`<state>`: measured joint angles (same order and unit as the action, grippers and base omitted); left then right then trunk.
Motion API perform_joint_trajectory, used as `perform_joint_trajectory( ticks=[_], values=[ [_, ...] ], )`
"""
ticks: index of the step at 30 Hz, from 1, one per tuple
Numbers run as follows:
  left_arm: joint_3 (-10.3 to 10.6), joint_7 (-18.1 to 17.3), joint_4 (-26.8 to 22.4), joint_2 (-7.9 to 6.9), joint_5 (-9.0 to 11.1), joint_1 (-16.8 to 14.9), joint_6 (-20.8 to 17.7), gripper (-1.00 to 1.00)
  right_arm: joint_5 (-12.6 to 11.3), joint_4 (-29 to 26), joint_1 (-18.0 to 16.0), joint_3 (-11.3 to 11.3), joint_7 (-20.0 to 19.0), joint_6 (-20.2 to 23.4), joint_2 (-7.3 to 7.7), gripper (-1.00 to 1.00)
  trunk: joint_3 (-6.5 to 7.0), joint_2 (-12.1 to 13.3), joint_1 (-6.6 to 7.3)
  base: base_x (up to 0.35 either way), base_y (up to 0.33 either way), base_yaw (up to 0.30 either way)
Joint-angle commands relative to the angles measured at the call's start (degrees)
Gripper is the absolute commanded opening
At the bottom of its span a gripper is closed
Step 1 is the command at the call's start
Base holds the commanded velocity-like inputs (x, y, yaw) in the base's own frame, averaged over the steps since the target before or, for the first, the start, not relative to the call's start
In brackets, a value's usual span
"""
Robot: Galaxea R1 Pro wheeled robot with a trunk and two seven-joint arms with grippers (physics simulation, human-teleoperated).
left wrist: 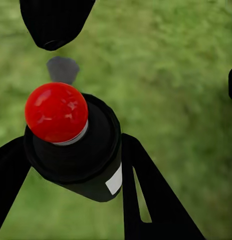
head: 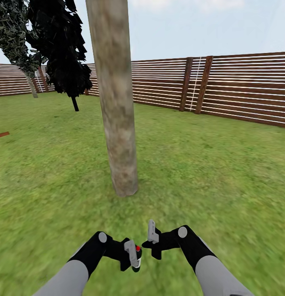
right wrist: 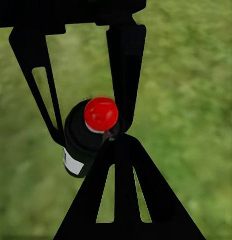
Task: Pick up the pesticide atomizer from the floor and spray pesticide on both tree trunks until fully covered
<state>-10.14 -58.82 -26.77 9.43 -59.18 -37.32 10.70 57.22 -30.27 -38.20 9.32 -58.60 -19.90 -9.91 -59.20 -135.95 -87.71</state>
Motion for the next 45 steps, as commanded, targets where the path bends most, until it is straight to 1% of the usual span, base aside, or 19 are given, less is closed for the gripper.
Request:
perform_joint_trajectory(
  ticks=[1, 5, 14, 15, 18, 21, 22, 27, 30, 32, 33, 34, 36, 37, 38, 40, 41, 42, 45],
  values=[
    [-0.49, -0.33, -0.05, 0.16, -0.50, -0.03, 0.46, -1.00, 0.44, -0.06, -0.03, 0.50, -0.29, -0.23, -0.09, -1.00, -0.05, -0.02, 0.01, 0.000, 0.000, 0.000],
    [-0.42, -0.18, -0.04, 0.24, 2.35, -0.03, 0.46, -1.00, 0.44, -0.06, -0.03, 0.48, -0.29, -0.23, -0.09, -1.00, -0.05, -0.02, 0.01, 0.000, 0.000, 0.000],
    [-0.15, -0.21, -0.05, -0.75, 2.39, 0.17, 0.54, -1.00, 0.44, 0.01, -0.03, 0.52, -0.29, -0.23, -0.09, -1.00, -0.05, -0.02, 0.01, 0.000, 0.000, 0.000],
    [-0.10, -0.18, -0.09, -1.81, 2.14, 0.29, 0.54, -1.00, 0.44, 0.05, -0.03, 0.50, -0.29, -0.23, -0.09, -1.00, -0.05, -0.02, 0.01, 0.000, 0.000, 0.000],
    [-0.06, -0.16, -0.23, -7.83, 1.93, 0.44, 0.64, -1.00, 0.44, 0.09, -0.03, 0.49, -0.29, -0.23, -0.09, -1.00, -0.05, -0.02, 0.01, 0.000, 0.000, 0.000],
    [-0.37, -0.16, -0.51, -16.37, 2.18, 0.60, 3.62, -1.00, 0.44, 0.12, -0.03, 0.46, -0.29, -0.23, -0.09, -1.00, -0.05, -0.02, 0.01, 0.000, 0.000, 0.000],
    [-0.52, -0.16, -0.26, -18.61, 2.38, 0.63, 4.18, -1.00, 0.44, 0.12, -0.03, 0.45, -0.29, -0.23, -0.09, 1.00, -0.05, -0.02, 0.01, 0.000, 0.000, 0.000],
    [-1.71, 1.91, -0.26, -24.09, 3.09, 0.75, 4.74, -1.00, 0.55, 0.15, -0.03, 0.68, -0.04, -0.29, -0.09, 1.00, -0.05, -0.02, 0.01, 0.000, 0.000, 0.000],
    [-7.71, 12.33, 0.17, -24.53, 4.79, 0.76, 4.66, -1.00, 0.55, 0.23, 0.01, 1.45, 3.03, -0.39, 0.68, 1.00, -0.05, -0.02, 0.01, 0.000, 0.000, 0.000],
    [-13.53, 19.16, 1.42, -24.10, 6.03, 0.76, 4.43, -1.00, 0.43, 0.81, 0.19, 4.10, 10.33, -0.40, 4.11, 1.00, -0.05, -0.02, 0.01, 0.000, 0.000, 0.000],
    [-18.73, 25.11, 4.24, -23.44, 8.18, 0.76, 4.32, -1.00, 0.22, 2.62, 0.34, 8.74, 17.88, -0.40, 6.15, 1.00, -0.05, -0.02, 0.01, 0.000, 0.000, 0.000],
    [-22.58, 30.85, 6.67, -22.75, 10.80, 0.76, 4.37, -1.00, 0.11, 4.81, 0.41, 13.31, 23.67, -0.40, 7.05, 1.00, -0.05, -0.02, 0.01, 0.000, 0.000, 0.000],
    [-26.40, 39.55, 9.41, -21.70, 14.78, 0.76, 4.54, -1.00, 0.05, 8.55, 0.47, 20.02, 32.08, -0.40, 7.95, 1.00, -0.05, -0.02, 0.01, 0.000, 0.000, 0.000],
    [-27.10, 42.31, 10.15, -21.22, 15.91, 0.76, 4.46, -1.00, 0.03, 10.02, 0.51, 22.22, 35.64, -0.44, 8.29, 1.00, -0.05, -0.02, 0.01, 0.000, 0.000, 0.000],
    [-27.83, 45.63, 11.16, -20.21, 16.99, 0.76, 4.23, -1.00, 0.02, 11.97, 0.83, 25.06, 42.65, -0.46, 8.65, 1.00, -0.05, -0.02, 0.01, 0.000, 0.000, 0.000],
    [-28.70, 48.65, 12.27, -18.19, 17.97, 0.76, 2.87, -1.00, -0.06, 14.43, 3.03, 30.17, 58.10, -0.62, 8.96, 1.00, -0.05, -0.02, 0.01, 0.000, 0.000, 0.000],
    [-28.87, 49.30, 12.75, -16.36, 18.63, 0.76, -1.49, -1.00, -0.13, 15.42, 5.13, 33.66, 67.49, -1.18, 8.90, 1.00, -0.05, -0.02, 0.01, 0.000, 0.000, 0.000],
    [-28.89, 49.48, 13.00, -14.89, 18.83, 0.76, -6.18, -1.00, -0.13, 15.97, 6.13, 35.33, 71.46, -1.58, 8.83, 1.00, -0.05, -0.02, 0.01, 0.000, 0.000, 0.000],
    [-28.48, 49.03, 12.92, -11.29, 18.72, 0.28, -19.53, -1.00, -0.14, 17.05, 8.40, 37.42, 75.10, -1.93, 9.12, 1.00, -0.05, -0.02, 0.01, 0.000, 0.000, 0.000]
  ],
)
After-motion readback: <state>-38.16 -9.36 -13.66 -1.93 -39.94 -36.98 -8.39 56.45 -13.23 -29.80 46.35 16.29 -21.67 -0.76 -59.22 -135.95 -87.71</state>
